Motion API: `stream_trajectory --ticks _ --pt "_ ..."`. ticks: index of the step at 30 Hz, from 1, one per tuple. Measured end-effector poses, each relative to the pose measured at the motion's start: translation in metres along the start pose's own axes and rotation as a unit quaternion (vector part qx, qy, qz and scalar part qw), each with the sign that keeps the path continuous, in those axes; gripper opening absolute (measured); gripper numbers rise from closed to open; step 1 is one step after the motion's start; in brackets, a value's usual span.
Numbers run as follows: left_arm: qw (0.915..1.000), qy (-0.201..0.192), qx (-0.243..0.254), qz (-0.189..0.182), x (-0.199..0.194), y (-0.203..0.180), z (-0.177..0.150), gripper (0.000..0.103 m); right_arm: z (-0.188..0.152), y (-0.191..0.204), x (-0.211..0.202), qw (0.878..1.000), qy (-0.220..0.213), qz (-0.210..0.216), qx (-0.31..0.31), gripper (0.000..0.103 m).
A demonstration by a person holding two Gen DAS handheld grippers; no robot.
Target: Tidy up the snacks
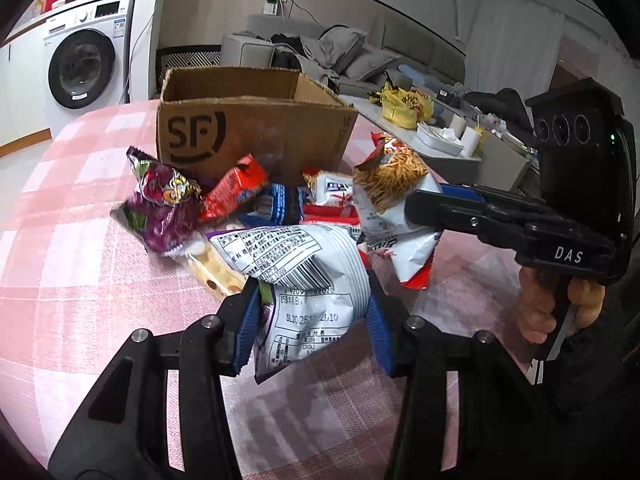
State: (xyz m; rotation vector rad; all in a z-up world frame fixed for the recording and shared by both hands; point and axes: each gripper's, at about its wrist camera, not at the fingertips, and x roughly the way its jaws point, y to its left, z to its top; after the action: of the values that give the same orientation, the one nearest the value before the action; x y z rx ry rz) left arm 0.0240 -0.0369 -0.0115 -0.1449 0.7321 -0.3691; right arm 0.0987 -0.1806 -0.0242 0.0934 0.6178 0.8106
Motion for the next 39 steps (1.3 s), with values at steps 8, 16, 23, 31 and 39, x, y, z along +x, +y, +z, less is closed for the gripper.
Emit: stream_trajectory --ticks 8,16,23,31,39 --pt "0.9997 -0.02 -0.006 0.013 -0.018 0.006 0.009 0.045 0.012 -0.002 -0.018 0.999 -0.04 -0.003 0.02 0.041" --pt "0.9986 -0.042 -0.01 0.03 -0.032 0.013 0.026 0.045 0.021 -0.002 -0.03 0.998 -0.063 -0.008 0.028 0.041" --pt "0.9971 -0.062 -0.007 0.043 -0.04 0.018 0.044 0.045 0.031 -0.004 -0.033 0.996 -0.074 -0.016 0.037 0.041" --pt "0.9958 -0.075 0.0 0.053 -0.043 0.018 0.061 0.045 0.044 -0.002 -0.028 0.996 -0.078 -0.017 0.04 0.041" --pt "0.9942 -0.09 -0.001 0.059 -0.044 0.024 0.084 0.045 0.063 -0.009 -0.023 0.995 -0.091 -0.027 0.042 0.041"
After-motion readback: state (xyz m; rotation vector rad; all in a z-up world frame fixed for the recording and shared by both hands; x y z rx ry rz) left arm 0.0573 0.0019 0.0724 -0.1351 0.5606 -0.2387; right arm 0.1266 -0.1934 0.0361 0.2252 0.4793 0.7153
